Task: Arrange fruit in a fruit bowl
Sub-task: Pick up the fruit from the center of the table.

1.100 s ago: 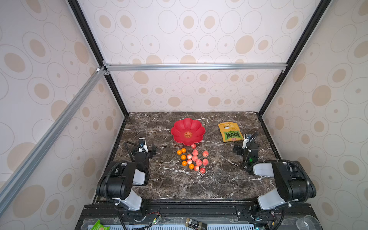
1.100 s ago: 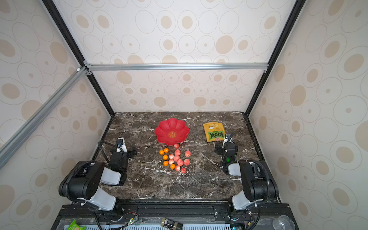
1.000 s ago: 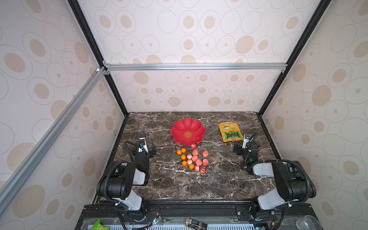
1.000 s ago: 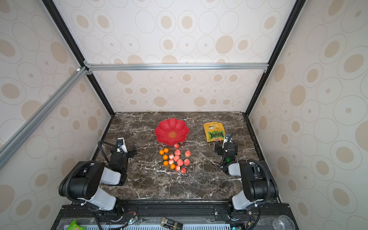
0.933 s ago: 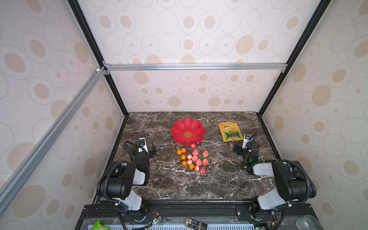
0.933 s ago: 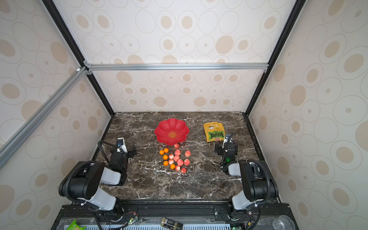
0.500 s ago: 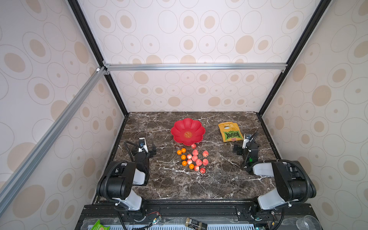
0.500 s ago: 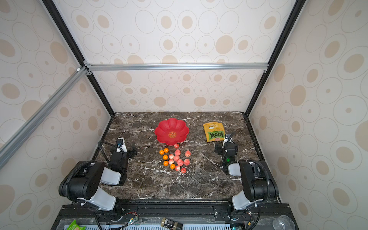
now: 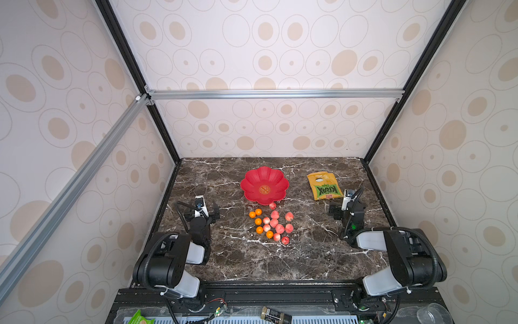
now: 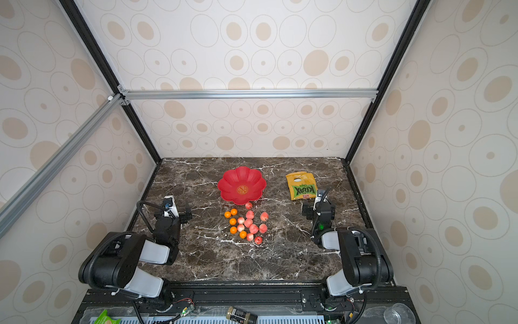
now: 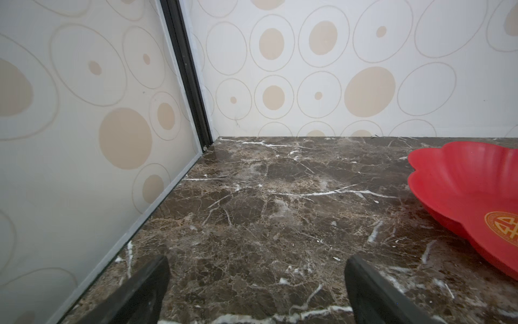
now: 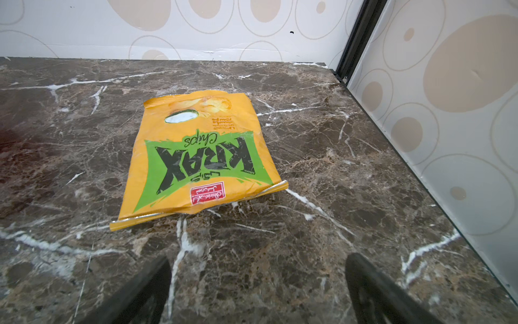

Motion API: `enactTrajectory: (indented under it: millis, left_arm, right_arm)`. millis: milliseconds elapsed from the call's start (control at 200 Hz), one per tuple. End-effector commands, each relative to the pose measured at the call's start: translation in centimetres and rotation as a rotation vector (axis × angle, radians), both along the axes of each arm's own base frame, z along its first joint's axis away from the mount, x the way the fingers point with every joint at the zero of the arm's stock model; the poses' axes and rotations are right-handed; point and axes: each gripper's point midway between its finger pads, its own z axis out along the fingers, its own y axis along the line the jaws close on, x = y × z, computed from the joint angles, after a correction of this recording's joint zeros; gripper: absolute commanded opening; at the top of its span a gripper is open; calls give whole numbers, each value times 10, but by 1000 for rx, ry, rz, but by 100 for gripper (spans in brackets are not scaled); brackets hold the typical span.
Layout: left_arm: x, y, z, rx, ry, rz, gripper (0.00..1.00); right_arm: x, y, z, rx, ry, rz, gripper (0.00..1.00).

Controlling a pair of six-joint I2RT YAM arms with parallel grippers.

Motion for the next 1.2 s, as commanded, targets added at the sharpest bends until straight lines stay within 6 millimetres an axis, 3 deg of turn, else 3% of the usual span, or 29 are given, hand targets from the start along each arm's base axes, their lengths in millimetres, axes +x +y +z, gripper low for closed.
enactTrajectory:
  millis: [0, 160, 330, 590, 680, 1015, 1195]
  left_arm:
    - [-8, 6, 30, 38, -60, 92, 98]
    - [-3, 6, 46, -82, -41, 122, 98]
    - [4, 1, 50, -257, 2, 124, 98]
    - [-13, 10, 50, -510, 40, 218, 98]
    - [-18, 4, 45, -567, 95, 199, 98]
    - [-11, -55, 28, -572, 317, -33, 98]
    - [-6, -117, 32, -546, 375, -263, 98]
  right_arm:
    - [-6, -6, 27, 4, -51, -44, 100]
    - [-22, -23, 53, 96, -54, -181, 99]
    - [-33, -37, 51, 239, 96, -387, 99]
    - [-33, -7, 77, 406, 80, -257, 100]
    - [-35, 7, 82, 462, 117, -195, 100]
    - [-43, 72, 58, 677, 328, 59, 99]
    - [-47, 113, 32, 646, 472, 146, 89]
